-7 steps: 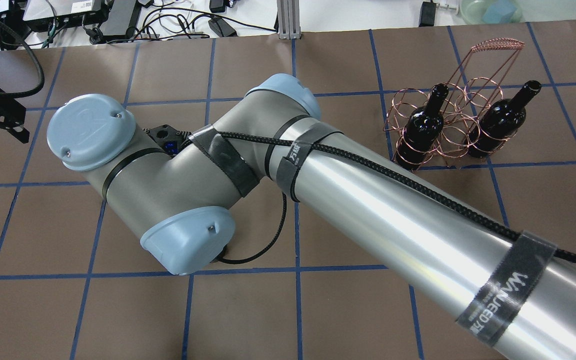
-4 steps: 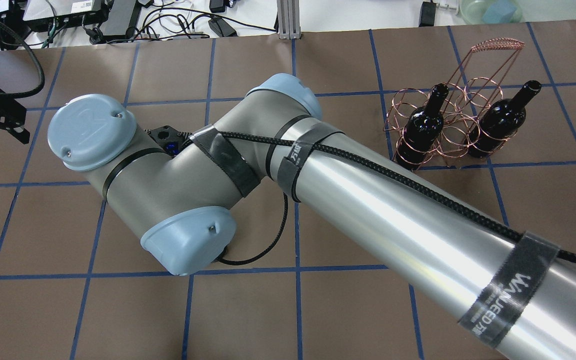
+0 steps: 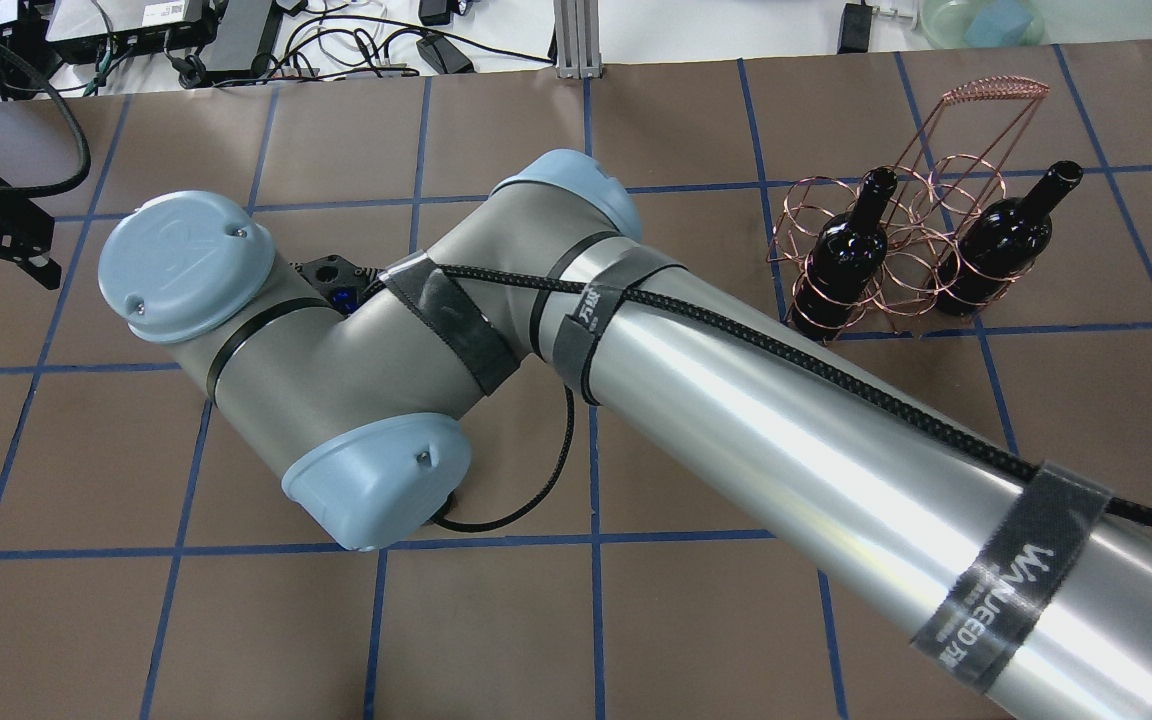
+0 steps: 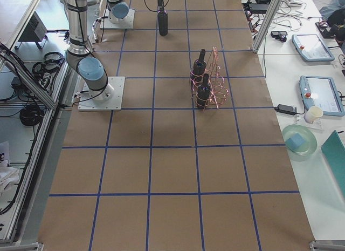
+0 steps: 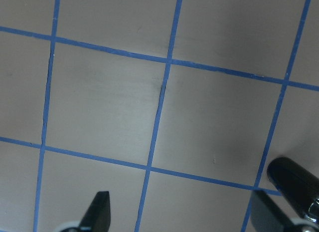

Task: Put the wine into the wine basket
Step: 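Lower the right gripper and close it on the bottle neck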

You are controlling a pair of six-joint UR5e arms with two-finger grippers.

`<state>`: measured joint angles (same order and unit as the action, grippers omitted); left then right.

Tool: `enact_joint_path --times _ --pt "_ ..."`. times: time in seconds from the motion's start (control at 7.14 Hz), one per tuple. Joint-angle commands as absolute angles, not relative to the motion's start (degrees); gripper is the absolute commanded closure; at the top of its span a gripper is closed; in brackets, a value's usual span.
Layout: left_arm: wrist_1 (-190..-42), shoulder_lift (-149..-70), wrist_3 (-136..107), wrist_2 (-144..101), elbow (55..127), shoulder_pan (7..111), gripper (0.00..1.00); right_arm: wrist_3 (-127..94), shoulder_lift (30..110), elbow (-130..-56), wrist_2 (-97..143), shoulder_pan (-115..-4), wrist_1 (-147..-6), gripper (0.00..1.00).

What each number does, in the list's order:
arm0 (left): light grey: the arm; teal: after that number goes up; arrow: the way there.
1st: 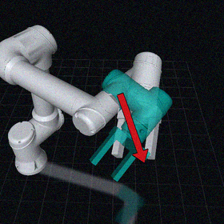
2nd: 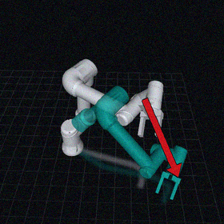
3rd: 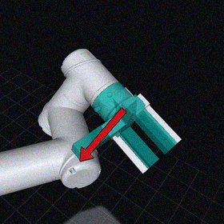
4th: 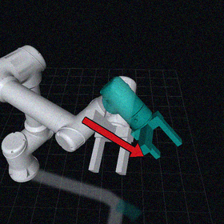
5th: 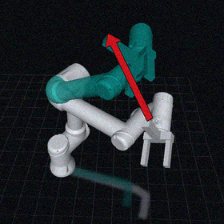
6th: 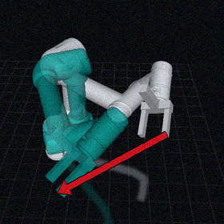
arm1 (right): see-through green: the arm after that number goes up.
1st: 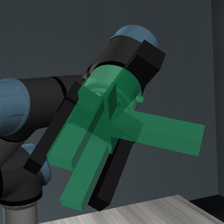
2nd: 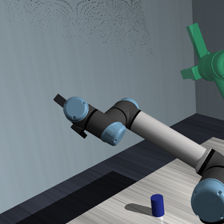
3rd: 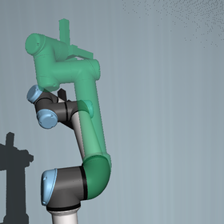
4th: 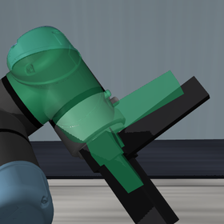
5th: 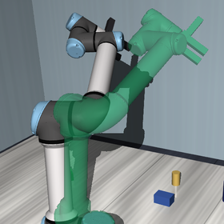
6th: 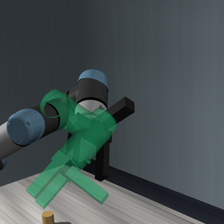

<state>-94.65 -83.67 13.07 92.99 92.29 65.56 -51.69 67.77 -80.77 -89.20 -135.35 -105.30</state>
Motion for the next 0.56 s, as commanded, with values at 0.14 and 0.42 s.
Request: enact_joint_path --times 0.14,0.42 --pt "-94.5 -83.7 13.1 92.9 92.3 65.6 0.0 -51.7 67.7 -80.8 -88.8 -135.3 -105.4 0.61" --pt "-94.5 -83.7 13.1 92.7 92.3 65.6 0.0 -51.6 67.7 -80.8 -88.7 -135.3 -105.1 0.94"
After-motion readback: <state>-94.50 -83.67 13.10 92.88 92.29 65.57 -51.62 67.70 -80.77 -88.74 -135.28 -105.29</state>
